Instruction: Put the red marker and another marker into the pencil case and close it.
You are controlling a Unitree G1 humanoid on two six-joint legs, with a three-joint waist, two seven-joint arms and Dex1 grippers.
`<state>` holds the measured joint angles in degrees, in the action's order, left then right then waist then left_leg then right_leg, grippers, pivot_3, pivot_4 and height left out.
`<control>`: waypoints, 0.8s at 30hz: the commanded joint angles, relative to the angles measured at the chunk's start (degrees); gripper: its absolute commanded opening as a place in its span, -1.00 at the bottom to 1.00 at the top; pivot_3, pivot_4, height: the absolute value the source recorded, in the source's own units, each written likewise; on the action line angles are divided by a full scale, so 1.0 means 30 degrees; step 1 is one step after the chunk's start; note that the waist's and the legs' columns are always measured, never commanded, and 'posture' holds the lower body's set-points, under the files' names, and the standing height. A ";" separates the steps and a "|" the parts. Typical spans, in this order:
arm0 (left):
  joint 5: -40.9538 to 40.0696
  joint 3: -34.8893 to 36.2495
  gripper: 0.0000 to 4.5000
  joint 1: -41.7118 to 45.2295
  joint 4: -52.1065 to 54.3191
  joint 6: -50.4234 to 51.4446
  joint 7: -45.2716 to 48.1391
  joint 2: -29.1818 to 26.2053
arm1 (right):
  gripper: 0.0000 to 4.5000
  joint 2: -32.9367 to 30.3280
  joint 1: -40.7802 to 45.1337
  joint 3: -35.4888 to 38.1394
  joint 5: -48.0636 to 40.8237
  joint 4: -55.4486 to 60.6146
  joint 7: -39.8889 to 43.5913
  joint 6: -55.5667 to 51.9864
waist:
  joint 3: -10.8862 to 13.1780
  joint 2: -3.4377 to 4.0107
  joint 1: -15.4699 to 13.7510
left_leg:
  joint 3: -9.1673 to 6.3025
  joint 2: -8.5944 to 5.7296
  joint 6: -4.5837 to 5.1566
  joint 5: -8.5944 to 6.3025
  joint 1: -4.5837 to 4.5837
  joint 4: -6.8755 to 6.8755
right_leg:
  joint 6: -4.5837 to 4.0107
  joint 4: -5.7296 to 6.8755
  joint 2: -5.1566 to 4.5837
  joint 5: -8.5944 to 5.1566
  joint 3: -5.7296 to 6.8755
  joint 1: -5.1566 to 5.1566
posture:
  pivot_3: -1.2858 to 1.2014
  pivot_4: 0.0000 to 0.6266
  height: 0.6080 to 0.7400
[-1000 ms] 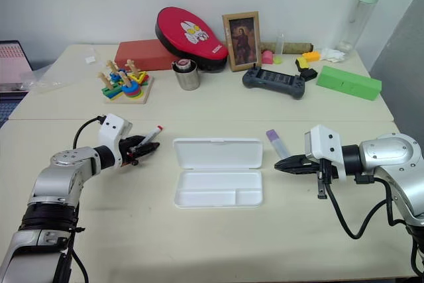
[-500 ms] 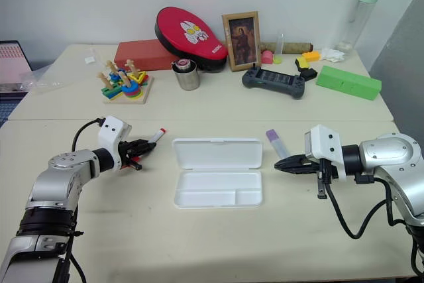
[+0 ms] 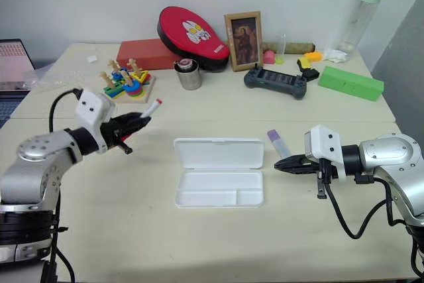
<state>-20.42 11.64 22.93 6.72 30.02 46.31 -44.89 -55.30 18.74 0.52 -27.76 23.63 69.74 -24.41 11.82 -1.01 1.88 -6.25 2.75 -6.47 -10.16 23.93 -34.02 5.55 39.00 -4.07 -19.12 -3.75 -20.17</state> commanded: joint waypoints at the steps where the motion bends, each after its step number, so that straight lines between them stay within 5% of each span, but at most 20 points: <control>1: -0.0865 0.0007 -0.81 0.0964 0.1876 0.0577 0.0740 -0.0734 | -1.00 -0.0182 0.0086 0.0348 0.0006 0.0354 -0.0023 0.0179 | 0.0002 -0.0004 -0.0002 | 0.0003 0.0000 0.0000 0.0000 0.0001 -0.0001 | 0.0000 0.0000 0.0000 0.0000 -0.0001 -0.0003 | 0.03 -0.52 1.00; 11: -0.3442 -0.2482 -0.81 0.1658 0.5641 0.1329 0.4997 -0.1739 | -1.00 -0.0220 -0.0020 0.0248 0.0181 0.0476 -0.0106 0.0154 | 0.0004 -0.0006 0.0014 | 0.0007 0.0000 0.0000 0.0000 0.0011 0.0003 | 0.0000 -0.0011 0.0000 -0.0001 -0.0004 -0.0007 | 0.03 -0.52 1.00; 24: -0.0911 -0.6183 -0.81 0.0392 0.3986 -0.2129 0.6875 -0.0822 | -1.00 -0.0223 -0.0008 0.0284 0.0311 0.0430 -0.0213 0.0060 | 0.0004 -0.0006 -0.0004 | 0.0008 0.0000 0.0001 -0.0001 0.0014 0.0000 | -0.0001 -0.0012 0.0001 -0.0001 -0.0005 -0.0010 | 0.03 -0.52 1.00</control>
<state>-24.22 -6.00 24.42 18.39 25.92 66.35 -47.93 -55.30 18.73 0.43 -26.66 23.64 69.37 -24.38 11.84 -1.03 1.87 -6.22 2.75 -6.46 -10.16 23.97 -34.02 5.55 38.95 -4.07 -19.12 -3.77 -20.19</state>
